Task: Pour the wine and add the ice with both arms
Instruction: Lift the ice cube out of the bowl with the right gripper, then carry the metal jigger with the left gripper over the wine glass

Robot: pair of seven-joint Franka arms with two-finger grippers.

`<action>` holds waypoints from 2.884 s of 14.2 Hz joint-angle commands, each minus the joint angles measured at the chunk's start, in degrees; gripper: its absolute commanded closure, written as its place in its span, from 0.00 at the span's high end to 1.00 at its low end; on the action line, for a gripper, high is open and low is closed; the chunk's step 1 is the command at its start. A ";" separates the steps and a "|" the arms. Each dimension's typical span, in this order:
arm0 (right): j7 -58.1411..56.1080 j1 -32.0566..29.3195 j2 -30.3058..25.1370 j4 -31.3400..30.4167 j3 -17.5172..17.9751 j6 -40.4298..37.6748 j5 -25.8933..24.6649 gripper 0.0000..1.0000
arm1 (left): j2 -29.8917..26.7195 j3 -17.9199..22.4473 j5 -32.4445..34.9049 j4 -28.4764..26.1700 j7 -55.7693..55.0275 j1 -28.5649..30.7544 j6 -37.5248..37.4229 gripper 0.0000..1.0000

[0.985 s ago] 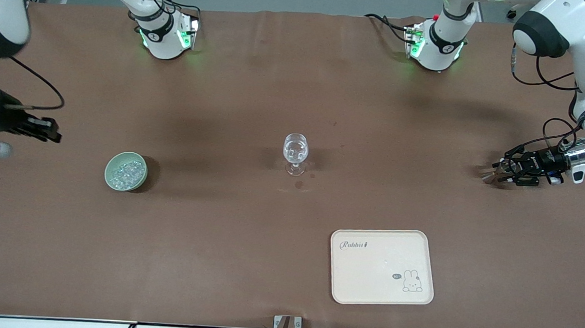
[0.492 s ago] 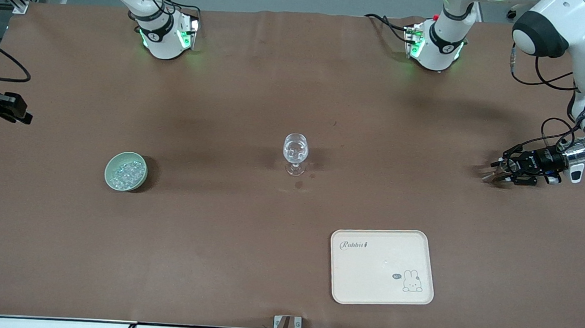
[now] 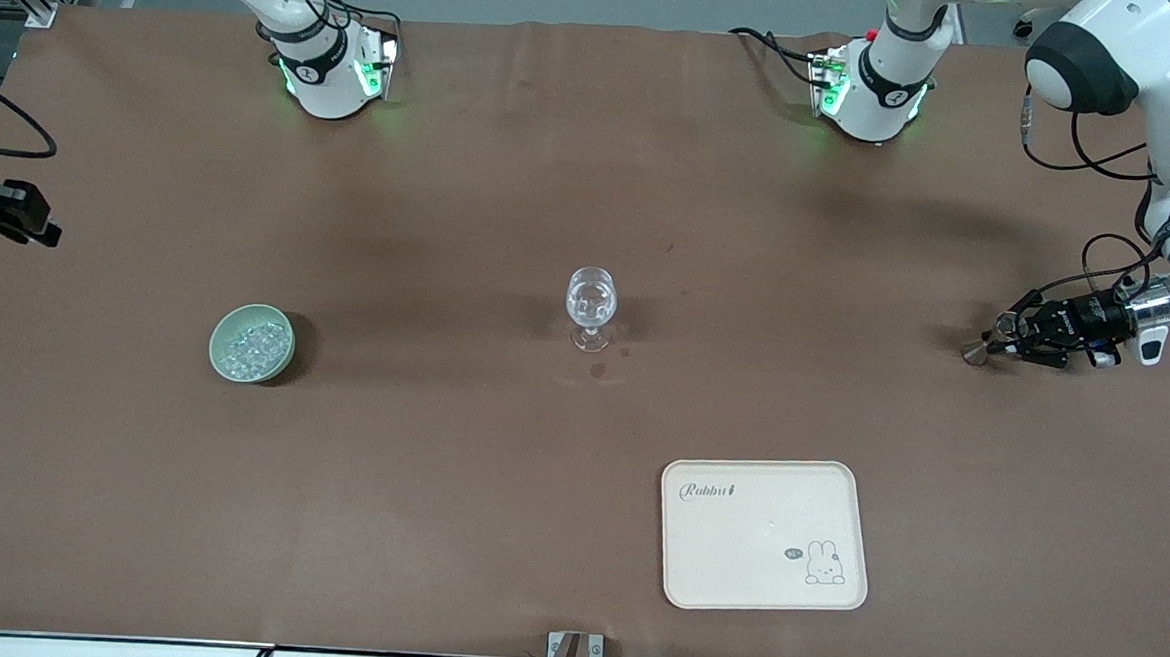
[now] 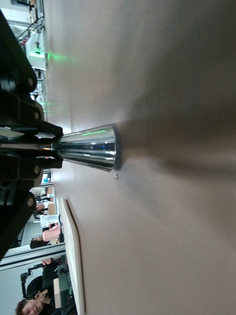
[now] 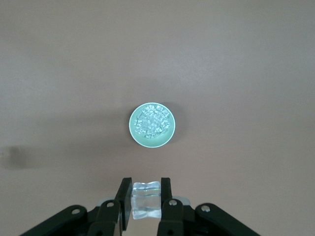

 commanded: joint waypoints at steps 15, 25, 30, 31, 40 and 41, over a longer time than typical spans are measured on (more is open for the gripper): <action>-0.40 -0.41 -0.78 -0.33 0.45 -0.66 0.22 0.01 | -22.77 -9.20 3.12 -5.54 -17.99 -3.83 -0.36 0.00; -0.40 -0.42 -0.78 -0.33 0.45 -0.75 0.22 0.01 | -38.24 -33.17 13.06 -5.37 -33.34 -3.40 17.19 0.00; -0.31 -0.24 -3.14 -3.48 0.37 0.74 0.22 0.01 | -39.66 -45.58 13.50 -5.10 -43.03 -3.31 27.32 0.00; -0.31 -0.33 -4.02 -4.63 0.37 1.27 0.22 0.01 | -39.48 -46.47 13.50 -4.93 -44.69 -3.39 27.85 0.00; -0.23 -0.33 -4.38 -5.43 0.28 3.38 0.39 0.01 | -34.04 -61.93 13.59 -1.94 -57.63 -4.01 47.78 0.00; -0.23 -0.07 -4.29 -5.43 0.37 3.47 0.40 0.01 | -33.25 -63.25 14.11 -1.85 -57.71 -4.18 50.07 0.00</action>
